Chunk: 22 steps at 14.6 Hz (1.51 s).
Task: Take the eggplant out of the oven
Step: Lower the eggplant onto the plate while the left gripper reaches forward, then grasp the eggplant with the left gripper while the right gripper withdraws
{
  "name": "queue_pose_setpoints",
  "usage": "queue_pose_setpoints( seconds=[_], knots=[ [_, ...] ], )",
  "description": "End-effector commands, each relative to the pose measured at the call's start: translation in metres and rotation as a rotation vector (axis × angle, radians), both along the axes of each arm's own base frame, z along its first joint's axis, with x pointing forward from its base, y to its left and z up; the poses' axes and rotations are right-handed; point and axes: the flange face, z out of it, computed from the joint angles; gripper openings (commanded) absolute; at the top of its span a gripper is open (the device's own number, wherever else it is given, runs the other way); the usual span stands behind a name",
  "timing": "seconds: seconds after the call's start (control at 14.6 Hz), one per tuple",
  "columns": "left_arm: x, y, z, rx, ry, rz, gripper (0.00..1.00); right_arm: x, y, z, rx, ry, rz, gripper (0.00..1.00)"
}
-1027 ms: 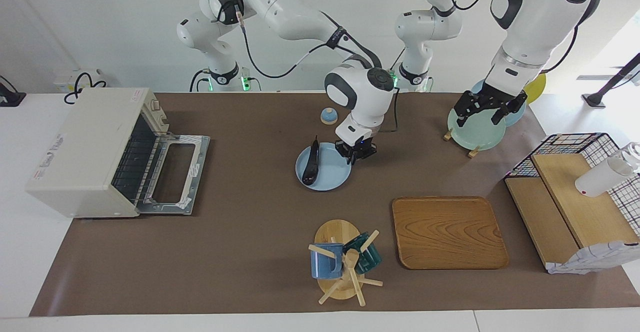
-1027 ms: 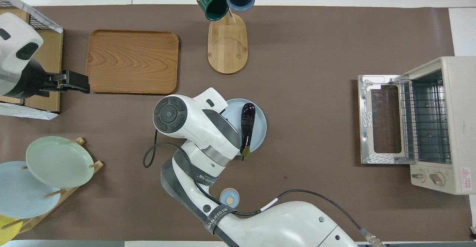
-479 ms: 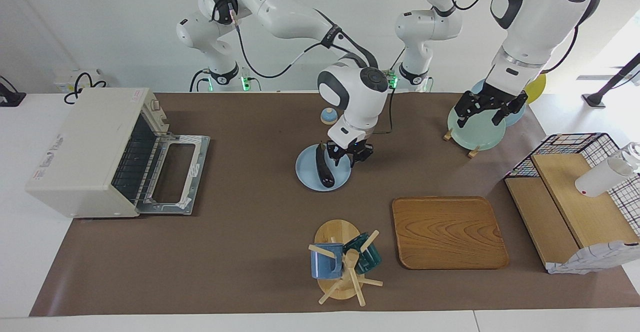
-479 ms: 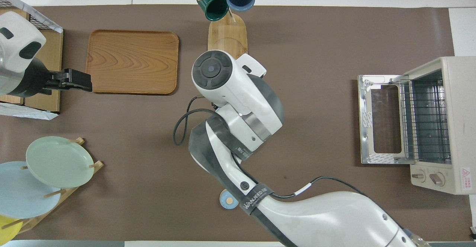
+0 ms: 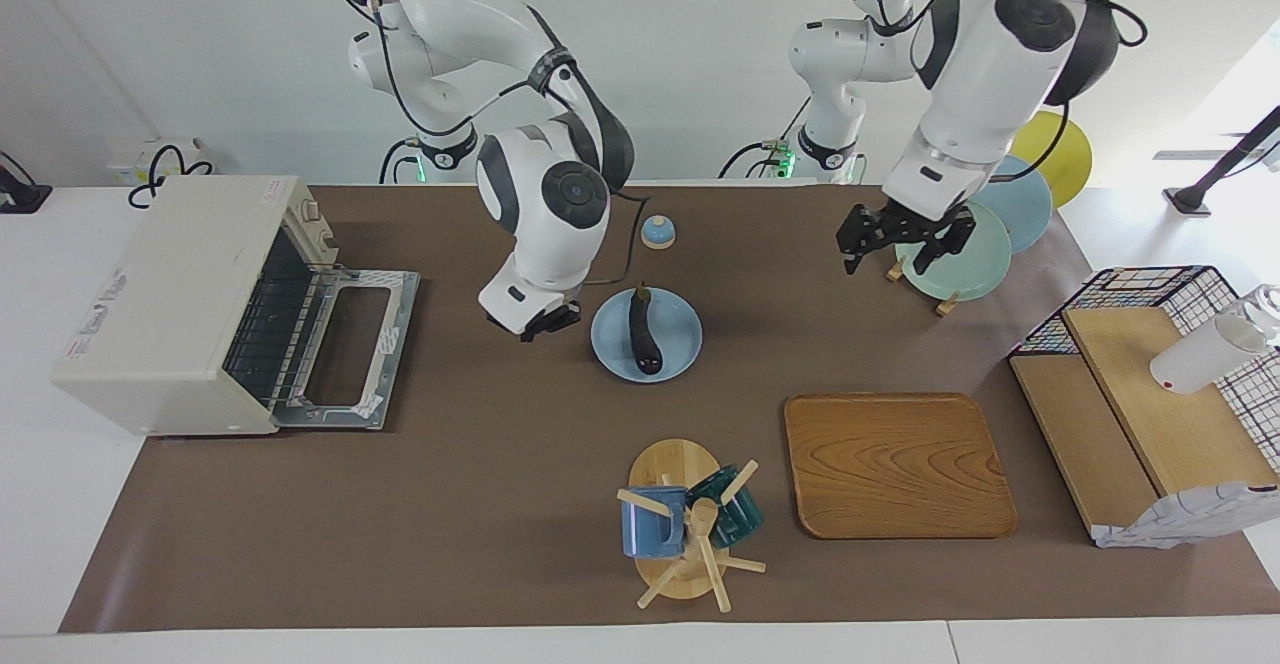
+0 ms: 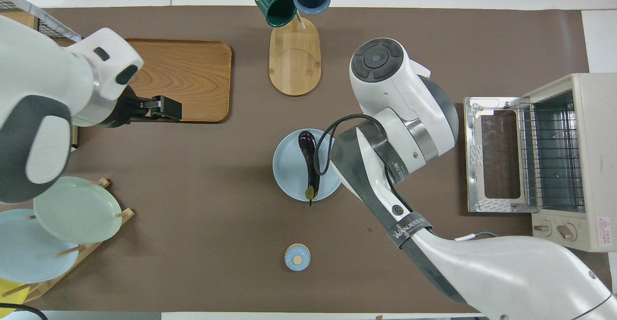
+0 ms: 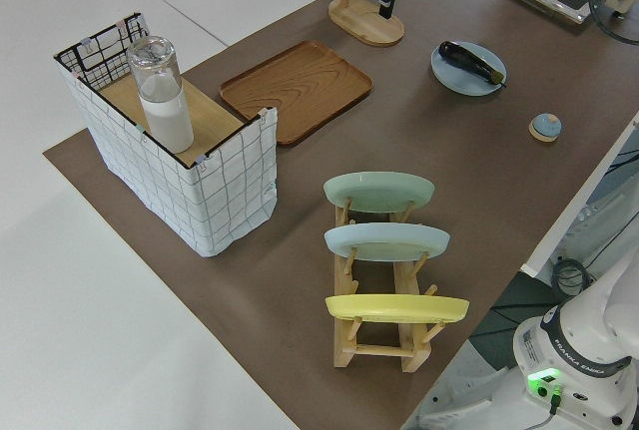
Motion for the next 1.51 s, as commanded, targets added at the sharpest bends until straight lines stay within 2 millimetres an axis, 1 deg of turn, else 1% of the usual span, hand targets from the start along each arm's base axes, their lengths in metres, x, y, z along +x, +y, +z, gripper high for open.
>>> queue_pose_setpoints(
  seconds=[0.0,0.14,0.21,0.27,0.41,0.48,0.55,0.62,0.75,0.82,0.89,0.96,1.03,1.1,1.16,1.23,1.37,1.44],
  knots=[
    [-0.001,-0.068,-0.041,-0.027,-0.001,0.03,1.0,-0.013,-0.054,-0.022,-0.004,-0.001,0.02,0.03],
    [-0.01,-0.116,-0.069,-0.042,-0.005,0.044,1.0,-0.025,-0.086,-0.053,-0.009,-0.021,0.042,0.03],
    [-0.015,-0.134,-0.081,-0.054,-0.016,0.053,1.0,-0.031,-0.106,-0.066,-0.017,-0.032,0.05,0.03],
    [-0.02,-0.15,-0.096,-0.059,-0.016,0.05,1.0,-0.033,-0.123,-0.075,-0.032,-0.032,0.073,0.03],
    [-0.026,-0.176,-0.125,-0.065,-0.007,0.066,1.0,-0.031,-0.152,-0.081,-0.032,-0.02,0.072,0.03],
    [-0.032,-0.191,-0.14,-0.066,0.0,0.073,1.0,-0.031,-0.158,-0.082,-0.029,-0.018,0.071,0.03],
    [-0.037,-0.205,-0.157,-0.061,0.005,0.073,1.0,-0.032,-0.16,-0.083,-0.03,-0.015,0.067,0.04],
    [-0.041,-0.217,-0.174,-0.058,0.009,0.073,1.0,-0.034,-0.165,-0.086,-0.031,-0.007,0.058,0.04],
    [-0.043,-0.222,-0.183,-0.069,-0.002,0.07,1.0,-0.036,-0.166,-0.087,-0.031,-0.005,0.057,0.05],
    [-0.044,-0.225,-0.19,-0.066,0.003,0.067,1.0,-0.036,-0.169,-0.088,-0.031,-0.002,0.052,0.05],
    [-0.048,-0.231,-0.198,-0.065,0.007,0.056,1.0,-0.036,-0.173,-0.088,-0.03,0.001,0.049,0.05],
    [-0.059,-0.239,-0.208,-0.055,0.019,0.039,1.0,-0.036,-0.175,-0.088,-0.031,0.002,0.056,0.05],
    [-0.063,-0.238,-0.215,-0.05,0.025,0.041,1.0,-0.034,-0.174,-0.085,-0.04,0.011,0.086,0.05],
    [-0.064,-0.238,-0.217,-0.048,0.026,0.042,1.0,-0.03,-0.176,-0.079,-0.067,0.015,0.127,0.05],
    [-0.065,-0.238,-0.218,-0.046,0.028,0.042,1.0,-0.027,-0.179,-0.069,-0.083,0.021,0.129,0.05],
    [-0.068,-0.236,-0.222,-0.042,0.034,0.057,1.0,-0.023,-0.183,-0.055,-0.091,0.025,0.13,0.05],
    [-0.078,-0.24,-0.227,-0.044,0.033,0.079,1.0,-0.014,-0.2,-0.028,-0.088,0.04,0.169,0.05],
    [-0.081,-0.24,-0.229,-0.047,0.031,0.089,1.0,-0.013,-0.21,-0.017,-0.084,0.045,0.168,0.05]
  ],
)
